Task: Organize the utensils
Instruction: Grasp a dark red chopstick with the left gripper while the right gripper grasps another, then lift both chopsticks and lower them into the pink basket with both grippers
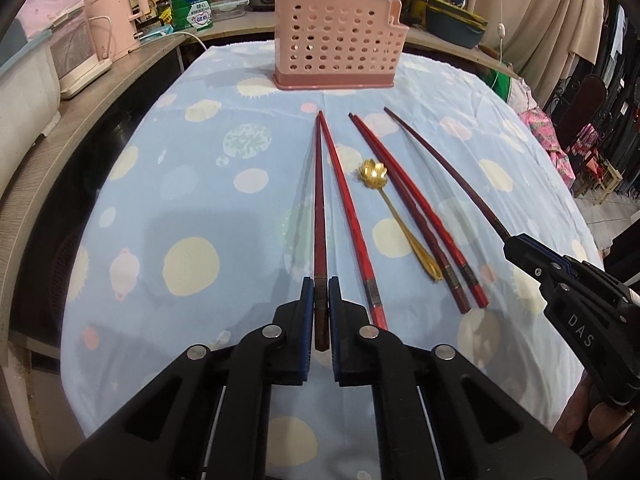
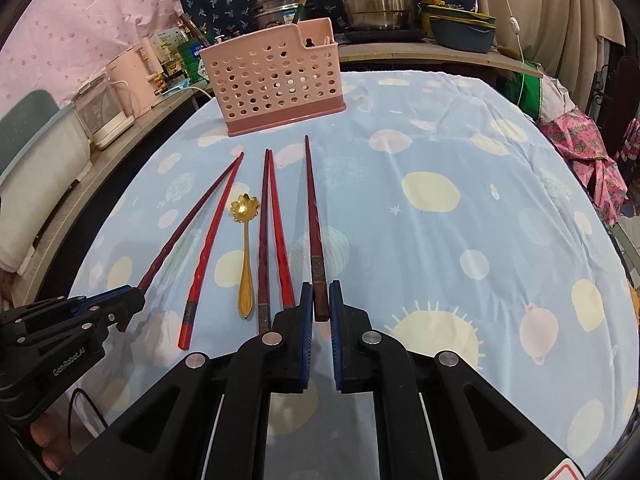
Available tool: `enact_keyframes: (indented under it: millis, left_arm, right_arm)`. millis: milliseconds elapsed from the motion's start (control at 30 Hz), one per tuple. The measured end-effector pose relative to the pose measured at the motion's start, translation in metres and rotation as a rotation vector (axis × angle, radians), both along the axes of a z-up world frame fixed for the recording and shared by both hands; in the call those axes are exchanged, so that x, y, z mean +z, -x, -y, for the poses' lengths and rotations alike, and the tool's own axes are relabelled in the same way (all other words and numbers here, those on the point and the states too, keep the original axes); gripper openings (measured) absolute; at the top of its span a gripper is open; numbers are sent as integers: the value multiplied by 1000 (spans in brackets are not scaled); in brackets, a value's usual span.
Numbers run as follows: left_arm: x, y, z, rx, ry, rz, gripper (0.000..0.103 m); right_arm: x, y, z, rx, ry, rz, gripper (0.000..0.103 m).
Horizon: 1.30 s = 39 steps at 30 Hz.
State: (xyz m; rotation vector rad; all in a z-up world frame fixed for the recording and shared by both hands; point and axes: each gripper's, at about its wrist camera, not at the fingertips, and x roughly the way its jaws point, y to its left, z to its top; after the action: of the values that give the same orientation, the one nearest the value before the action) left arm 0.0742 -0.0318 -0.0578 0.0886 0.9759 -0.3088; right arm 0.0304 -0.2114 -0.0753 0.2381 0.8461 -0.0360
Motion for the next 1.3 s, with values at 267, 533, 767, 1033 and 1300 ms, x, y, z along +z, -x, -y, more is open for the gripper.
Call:
enact_keyframes:
  millis: [267, 533, 767, 1033, 1300]
  left_arm:
    - [31, -1, -6, 12, 40, 57, 7]
    - [62, -4, -12, 23, 83, 113, 7]
    - [88, -10, -16, 35, 115, 163, 7]
    - [130, -33, -21, 61, 150, 245, 7]
    - [177, -68, -20, 74, 194, 335, 7]
  right_arm:
    - [36, 1, -3, -5, -4, 40, 7]
    - [66, 1, -6, -1, -2, 85, 7]
    - [82, 0, -5, 3, -6, 120, 7]
    - [116, -9, 6, -10, -8, 203, 7]
    - [159, -40, 29, -35, -23, 304, 7]
